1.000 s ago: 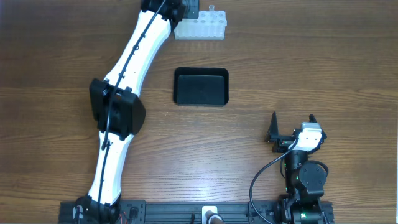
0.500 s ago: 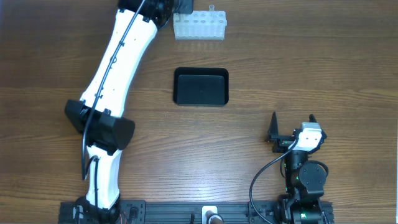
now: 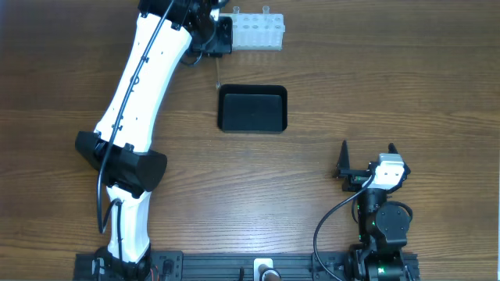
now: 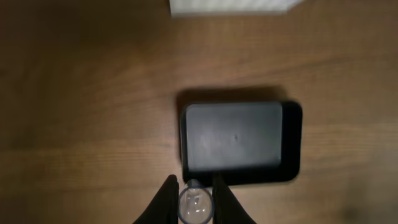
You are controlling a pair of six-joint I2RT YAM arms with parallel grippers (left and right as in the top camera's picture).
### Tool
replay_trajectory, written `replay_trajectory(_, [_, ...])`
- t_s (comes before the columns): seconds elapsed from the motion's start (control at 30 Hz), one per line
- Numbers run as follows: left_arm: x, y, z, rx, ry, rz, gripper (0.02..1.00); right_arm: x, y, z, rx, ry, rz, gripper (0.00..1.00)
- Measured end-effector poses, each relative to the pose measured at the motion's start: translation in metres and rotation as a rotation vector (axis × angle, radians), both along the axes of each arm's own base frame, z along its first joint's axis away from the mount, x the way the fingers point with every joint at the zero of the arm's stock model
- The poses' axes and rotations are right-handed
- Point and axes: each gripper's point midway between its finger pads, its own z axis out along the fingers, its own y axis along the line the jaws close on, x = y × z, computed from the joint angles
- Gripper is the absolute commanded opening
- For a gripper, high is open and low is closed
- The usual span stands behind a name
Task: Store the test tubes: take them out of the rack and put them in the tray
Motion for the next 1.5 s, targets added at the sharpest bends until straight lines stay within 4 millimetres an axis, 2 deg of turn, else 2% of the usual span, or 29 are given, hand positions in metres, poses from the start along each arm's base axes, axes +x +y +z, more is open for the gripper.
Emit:
replay_trajectory(0.17, [-0.023, -0.001, -0.008, -0.016, 0.117, 0.001, 0.04, 0.0, 0.0, 0.0, 0.0, 0.0, 0.0, 0.991])
replay_trajectory(0.3, [-0.016, -0.017, -0.015, -0.079, 0.14, -0.018, 0.04, 0.0, 0.0, 0.0, 0.0, 0.0, 0.0, 0.993])
replay_trajectory(0.43, [-0.01, -0.029, -0.036, -0.11, 0.193, -0.026, 0.038, 0.0, 0.0, 0.0, 0.0, 0.0, 0.0, 0.991])
replay_trajectory(0.7, [-0.006, -0.035, -0.084, -0.09, 0.301, -0.021, 0.047, 0.0, 0.0, 0.0, 0.0, 0.0, 0.0, 0.993])
replay_trajectory(0.87, [-0.006, -0.036, -0.105, -0.074, 0.346, -0.017, 0.049, 0.0, 0.0, 0.0, 0.0, 0.0, 0.0, 0.993])
replay_trajectory(1.17, [-0.006, -0.036, -0.11, -0.069, 0.357, -0.016, 0.053, 0.0, 0.0, 0.0, 0.0, 0.0, 0.0, 0.991])
replay_trajectory(1.5, [-0.02, -0.029, -0.135, -0.026, 0.45, -0.009, 0.056, 0.0, 0.0, 0.0, 0.0, 0.0, 0.0, 0.993])
